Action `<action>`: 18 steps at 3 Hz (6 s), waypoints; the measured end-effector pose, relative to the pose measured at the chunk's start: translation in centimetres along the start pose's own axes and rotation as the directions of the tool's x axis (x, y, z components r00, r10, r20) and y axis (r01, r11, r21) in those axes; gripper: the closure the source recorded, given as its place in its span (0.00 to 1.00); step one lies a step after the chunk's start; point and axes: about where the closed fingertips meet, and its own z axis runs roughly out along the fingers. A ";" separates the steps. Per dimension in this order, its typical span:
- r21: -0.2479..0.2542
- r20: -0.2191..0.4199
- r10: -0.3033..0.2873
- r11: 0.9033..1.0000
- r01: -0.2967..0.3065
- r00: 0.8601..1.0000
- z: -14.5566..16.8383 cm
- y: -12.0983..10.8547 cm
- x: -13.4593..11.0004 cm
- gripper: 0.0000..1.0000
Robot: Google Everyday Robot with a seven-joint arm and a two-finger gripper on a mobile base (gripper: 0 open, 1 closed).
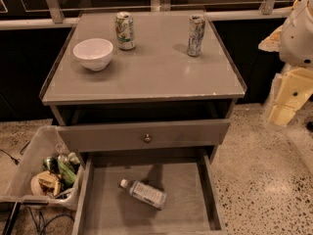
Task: Pick blue plastic bottle from middle drawer and place on counter
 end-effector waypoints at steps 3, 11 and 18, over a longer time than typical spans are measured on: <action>-0.009 0.046 0.018 1.000 -0.018 0.999 3.0 1.3 -0.2 0.00; -0.247 0.475 0.254 0.958 -0.149 0.843 37.4 12.1 -6.2 0.00; -0.387 0.429 0.406 0.890 -0.242 0.807 58.1 18.1 -9.5 0.00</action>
Offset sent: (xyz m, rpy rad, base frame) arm 0.0003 0.0012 -0.0129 0.0337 0.0235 -0.0031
